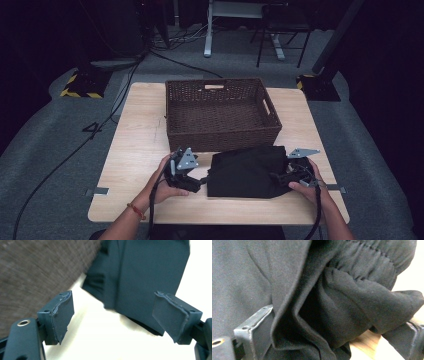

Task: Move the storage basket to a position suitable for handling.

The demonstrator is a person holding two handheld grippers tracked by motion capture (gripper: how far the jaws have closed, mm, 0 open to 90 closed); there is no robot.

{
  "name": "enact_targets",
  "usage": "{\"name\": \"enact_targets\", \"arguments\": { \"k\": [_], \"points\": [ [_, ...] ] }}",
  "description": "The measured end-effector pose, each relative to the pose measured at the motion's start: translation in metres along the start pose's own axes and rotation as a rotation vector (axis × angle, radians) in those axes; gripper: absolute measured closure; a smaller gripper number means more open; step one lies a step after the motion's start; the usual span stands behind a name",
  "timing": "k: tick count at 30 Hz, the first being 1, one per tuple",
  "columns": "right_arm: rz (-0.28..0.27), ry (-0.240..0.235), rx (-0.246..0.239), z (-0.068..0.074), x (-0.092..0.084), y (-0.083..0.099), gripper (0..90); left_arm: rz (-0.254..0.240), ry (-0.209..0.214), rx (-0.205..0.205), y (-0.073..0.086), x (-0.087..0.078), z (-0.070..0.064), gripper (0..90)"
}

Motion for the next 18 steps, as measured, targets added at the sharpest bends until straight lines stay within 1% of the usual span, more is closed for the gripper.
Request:
{"name": "enact_targets", "arguments": {
  "k": [1, 2, 3, 5, 6, 7, 8, 9, 11, 13, 14, 16, 17, 18],
  "points": [
    [-0.001, -0.001, -0.004, 0.001, 0.001, 0.0, 6.4, -0.001, 0.011, 0.0, 0.002, 0.006, -0.002, 17.8],
    [-0.004, 0.001, -0.012, 0.003, 0.001, 0.0, 6.5, -0.019, 0.028, -0.019, 0.004, 0.01, -0.003, 17.8],
    [-0.01, 0.0, -0.018, 0.005, 0.002, 0.0, 6.5, -0.016, 0.043, -0.034, 0.005, 0.015, -0.003, 17.4],
    [-0.015, -0.001, -0.024, 0.009, 0.003, -0.001, 6.6, 0.007, 0.034, -0.046, 0.004, 0.023, -0.004, 17.0],
    [-0.016, -0.004, -0.027, 0.01, 0.004, -0.001, 6.6, 0.003, 0.035, -0.068, 0.004, 0.026, -0.004, 16.7],
    [-0.016, -0.004, -0.028, 0.012, 0.005, -0.002, 6.7, 0.006, 0.047, -0.093, 0.003, 0.03, -0.003, 16.2],
    [-0.018, -0.008, -0.034, 0.014, 0.006, -0.002, 6.7, 0.019, 0.037, -0.101, 0.002, 0.033, -0.003, 16.2],
    [-0.02, -0.011, -0.036, 0.016, 0.007, -0.003, 6.7, 0.03, 0.018, -0.107, 0.001, 0.037, -0.003, 16.1],
    [-0.018, -0.014, -0.045, 0.02, 0.009, -0.004, 6.7, 0.033, 0.012, -0.134, 0.0, 0.043, -0.001, 15.9],
    [-0.019, -0.021, -0.057, 0.023, 0.011, -0.006, 6.6, 0.062, -0.002, -0.145, 0.0, 0.051, 0.003, 15.6],
    [-0.015, -0.024, -0.063, 0.025, 0.011, -0.007, 6.4, 0.074, -0.004, -0.14, 0.001, 0.055, 0.004, 15.3],
    [-0.019, -0.027, -0.063, 0.026, 0.013, -0.008, 6.0, 0.082, 0.004, -0.147, 0.002, 0.06, 0.007, 13.5],
    [-0.017, -0.028, -0.064, 0.026, 0.013, -0.008, 6.0, 0.087, 0.01, -0.157, 0.003, 0.062, 0.009, 11.8],
    [-0.016, -0.027, -0.065, 0.027, 0.013, -0.008, 6.0, 0.089, 0.008, -0.168, 0.004, 0.065, 0.011, 8.3]
  ]
}}
Point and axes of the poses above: each handheld gripper's, and its own axes: x roughly forward along the jaws, y roughly out of its underside, z roughly to its left, the point moved 2 cm from there along x, roughly forward along the jaws, and after that the axes turned 3 degrees about z, right-handed, at the moved point
